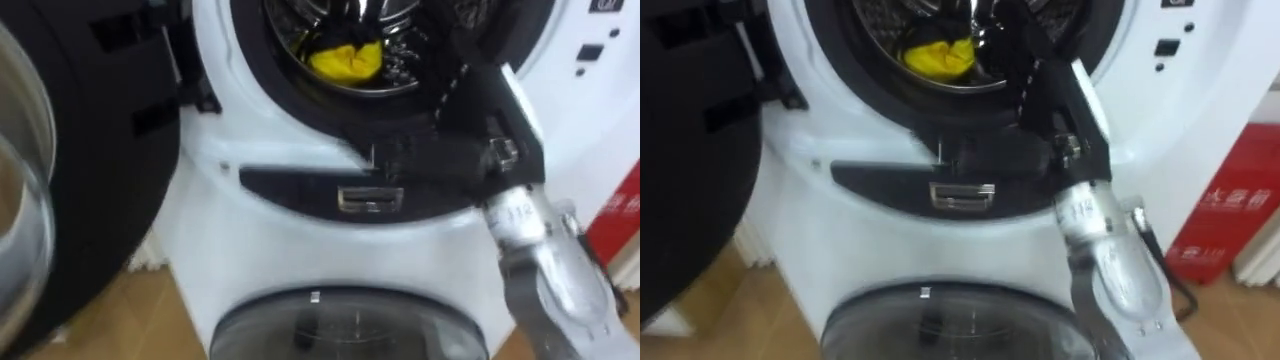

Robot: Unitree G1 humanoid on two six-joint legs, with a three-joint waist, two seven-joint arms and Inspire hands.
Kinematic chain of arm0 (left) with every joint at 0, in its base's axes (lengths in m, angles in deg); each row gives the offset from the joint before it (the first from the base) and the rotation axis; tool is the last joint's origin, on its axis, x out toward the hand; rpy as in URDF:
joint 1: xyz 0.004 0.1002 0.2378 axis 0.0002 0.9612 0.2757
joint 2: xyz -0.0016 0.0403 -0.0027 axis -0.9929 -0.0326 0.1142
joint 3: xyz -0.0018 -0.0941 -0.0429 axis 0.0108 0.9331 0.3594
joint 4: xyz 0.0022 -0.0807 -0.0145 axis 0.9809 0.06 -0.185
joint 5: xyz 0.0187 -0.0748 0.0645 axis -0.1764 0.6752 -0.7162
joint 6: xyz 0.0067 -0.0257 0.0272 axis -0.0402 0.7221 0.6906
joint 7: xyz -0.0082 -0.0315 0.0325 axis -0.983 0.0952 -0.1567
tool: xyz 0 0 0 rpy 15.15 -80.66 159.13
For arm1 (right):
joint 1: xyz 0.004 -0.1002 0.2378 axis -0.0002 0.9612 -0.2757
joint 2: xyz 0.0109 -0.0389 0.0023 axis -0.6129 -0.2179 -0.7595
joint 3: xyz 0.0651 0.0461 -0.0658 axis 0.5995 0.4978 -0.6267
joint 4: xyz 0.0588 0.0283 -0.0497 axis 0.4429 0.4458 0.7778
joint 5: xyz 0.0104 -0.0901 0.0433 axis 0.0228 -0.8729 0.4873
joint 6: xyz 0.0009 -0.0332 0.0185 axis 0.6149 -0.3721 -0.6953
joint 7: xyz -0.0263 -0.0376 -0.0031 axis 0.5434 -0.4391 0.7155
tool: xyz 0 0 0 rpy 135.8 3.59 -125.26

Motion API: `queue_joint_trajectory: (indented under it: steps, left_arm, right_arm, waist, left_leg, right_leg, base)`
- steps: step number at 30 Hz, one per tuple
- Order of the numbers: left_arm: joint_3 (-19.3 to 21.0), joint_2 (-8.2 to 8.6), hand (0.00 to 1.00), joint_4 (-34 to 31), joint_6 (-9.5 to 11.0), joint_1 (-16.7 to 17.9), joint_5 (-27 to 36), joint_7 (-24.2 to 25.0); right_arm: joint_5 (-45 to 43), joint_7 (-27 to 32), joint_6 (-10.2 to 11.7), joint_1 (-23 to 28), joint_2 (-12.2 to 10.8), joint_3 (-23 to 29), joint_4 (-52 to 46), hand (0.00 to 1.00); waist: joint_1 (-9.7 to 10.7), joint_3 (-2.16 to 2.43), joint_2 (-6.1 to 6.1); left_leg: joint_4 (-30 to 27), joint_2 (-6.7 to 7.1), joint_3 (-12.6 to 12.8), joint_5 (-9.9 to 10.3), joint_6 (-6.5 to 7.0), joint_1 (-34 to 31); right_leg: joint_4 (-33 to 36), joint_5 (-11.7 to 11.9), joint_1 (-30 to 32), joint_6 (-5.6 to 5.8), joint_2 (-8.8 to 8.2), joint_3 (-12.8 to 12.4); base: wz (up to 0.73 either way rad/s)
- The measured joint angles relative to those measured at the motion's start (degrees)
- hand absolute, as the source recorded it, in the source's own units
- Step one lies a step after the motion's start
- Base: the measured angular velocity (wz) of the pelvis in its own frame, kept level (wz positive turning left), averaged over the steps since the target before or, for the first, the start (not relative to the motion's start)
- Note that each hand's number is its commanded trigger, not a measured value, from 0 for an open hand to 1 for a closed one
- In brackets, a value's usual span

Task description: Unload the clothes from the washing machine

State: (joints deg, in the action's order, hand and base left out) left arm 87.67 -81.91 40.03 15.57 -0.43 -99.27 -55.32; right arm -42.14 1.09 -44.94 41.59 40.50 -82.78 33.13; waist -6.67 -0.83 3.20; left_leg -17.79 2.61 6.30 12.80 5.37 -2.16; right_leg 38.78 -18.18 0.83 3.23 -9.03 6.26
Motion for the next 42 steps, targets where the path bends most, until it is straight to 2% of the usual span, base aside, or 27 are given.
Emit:
queue_joint_trajectory:
  steps: [1,2,3,5,6,7,10,12,15,17,26,29,33,37,42]
  left_arm:
    - [-0.1,-0.33,0.00,-0.2,0.2,-0.9,0.0,0.0]
    - [-0.4,-0.21,0.00,-0.4,0.3,-1.2,0.0,0.0]
    - [-0.5,0.04,0.00,-0.7,0.3,-1.3,-0.1,0.0]
    - [-0.4,0.98,0.00,-2.7,0.2,-0.1,-0.2,0.1]
    - [-0.4,0.97,0.00,-2.7,0.2,0.3,-0.3,0.0]
    - [-0.2,0.95,0.00,-2.4,0.1,1.3,-0.5,0.0]
    - [0.0,0.61,0.00,-1.7,-0.2,3.9,-0.6,-0.2]
    - [0.0,0.62,0.00,-1.2,-1.0,5.5,-0.6,-0.2]
    - [0.0,0.92,0.00,-1.1,-2.2,7.0,-0.5,0.4]
    - [0.0,1.18,0.00,-1.2,-2.2,7.0,-0.5,0.6]
    - [-0.3,2.89,0.00,-1.1,-2.2,6.6,0.0,0.1]
    - [-0.8,3.04,0.00,-1.2,-2.2,6.4,-0.1,0.1]
    - [-0.8,3.03,0.00,-1.3,-2.0,6.3,-0.1,0.2]
    - [-0.9,3.02,0.00,-1.2,-1.5,6.7,-0.5,0.3]
    - [-0.9,3.05,0.00,-1.2,-0.9,6.9,-0.2,0.3]
  right_arm:
    - [0.3,-0.1,-0.8,0.2,0.3,-0.2,-0.1,0.00]
    - [0.3,-0.2,-1.7,0.2,0.3,-0.3,-0.2,0.00]
    - [0.2,-0.4,-1.9,0.2,0.2,-0.3,-0.2,0.00]
    - [0.0,-0.5,-2.0,0.4,0.3,-0.3,-0.5,0.00]
    - [0.0,-0.7,-2.0,0.4,0.2,-0.3,-0.7,0.00]
    - [0.2,-1.5,-2.1,0.4,0.3,-0.3,-0.5,0.00]
    - [1.2,-2.1,-2.6,0.4,0.3,-0.3,-0.5,0.00]
    - [2.3,-2.1,-3.0,0.3,0.2,-0.2,-0.3,0.00]
    - [3.3,-2.1,-3.4,-0.6,0.2,-0.2,0.8,0.00]
    - [3.6,-1.4,-3.5,-0.6,0.2,0.2,1.1,0.00]
    - [4.6,0.3,-3.7,-0.6,-0.1,0.0,0.1,0.00]
    - [5.3,1.8,-4.5,-0.6,-0.8,-0.3,-1.7,0.00]
    - [8.7,2.5,-4.6,-0.7,-1.1,-0.2,-3.8,0.00]
    - [14.1,2.0,-4.6,-0.7,-1.5,-0.6,-4.2,0.00]
    - [16.2,2.0,-5.4,-0.7,-1.5,-0.5,-5.5,0.00]
  waist:
    - [0.9,0.01,-0.11]
    - [1.8,0.00,-0.12]
    - [2.0,0.01,-0.11]
    - [3.1,0.23,0.00]
    - [3.0,0.37,0.24]
    - [2.8,0.33,-0.02]
    - [2.1,0.44,0.03]
    - [2.0,0.57,0.25]
    - [1.8,0.49,0.34]
    - [1.6,0.47,0.44]
    - [1.7,0.45,0.17]
    - [1.8,0.54,-0.24]
    - [1.8,0.91,-0.58]
    - [1.7,0.74,-1.06]
    - [1.6,0.81,-1.05]
  left_leg:
    - [0.2,-0.82,-1.2,-0.1,-0.11,0.3]
    - [0.2,-0.98,-2.2,-0.1,-0.12,0.6]
    - [0.3,-0.93,-2.2,-0.1,-0.11,0.7]
    - [0.3,-0.09,-3.2,0.0,-0.09,1.0]
    - [0.5,0.05,-3.1,-0.1,-0.21,1.1]
    - [0.9,-0.16,-3.2,-0.2,-0.44,1.6]
    - [1.8,-0.82,-3.4,-0.6,-1.00,2.0]
    - [2.2,-1.03,-3.7,-0.8,-1.40,2.1]
    - [2.2,-1.21,-4.3,-1.1,-1.90,2.0]
    - [2.2,-1.26,-5.2,-1.3,-2.47,1.7]
    - [2.4,-1.38,-6.4,-1.9,-2.75,1.2]
    - [2.8,-1.35,-6.4,-2.2,-2.79,0.7]
    - [4.3,-1.00,-6.4,-2.9,-2.73,1.0]
    - [5.4,-1.28,-5.7,-3.2,-2.89,2.6]
    - [6.2,-1.42,-5.6,-3.4,-3.18,2.5]
  right_leg:
    - [-4.8,-0.6,1.4,-0.27,2.97,0.4]
    - [-11.0,-0.2,2.5,-0.79,5.21,0.1]
    - [-14.0,0.3,2.8,-1.08,5.81,0.0]
    - [-19.3,4.9,2.9,-2.92,6.58,-0.1]
    - [-19.9,6.4,2.7,-2.98,6.69,-0.2]
    - [-21.4,8.0,2.0,-3.21,7.33,-0.1]
    - [-23.4,9.3,1.0,-3.66,8.05,0.3]
    - [-24.2,9.7,0.7,-3.86,8.09,0.3]
    - [-24.5,9.9,0.7,-4.19,8.26,0.6]
    - [-25.2,10.3,0.5,-4.49,8.26,1.7]
    - [-26.3,10.7,-0.3,-4.96,8.43,3.1]
    - [-26.4,10.8,0.3,-4.99,8.36,3.3]
    - [-27.1,11.2,0.2,-5.10,8.41,3.2]
    - [-27.3,11.3,-0.7,-5.58,8.61,3.2]
    - [-27.8,11.1,-0.3,-5.59,8.79,3.2]
  base:
    - [0.05]
    - [0.14]
    - [0.23]
    - [0.30]
    - [0.08]
    - [-0.12]
    - [-0.04]
    - [0.06]
    - [0.12]
    - [0.19]
    - [0.07]
    - [0.00]
    - [0.00]
    - [-0.09]
    - [-0.01]
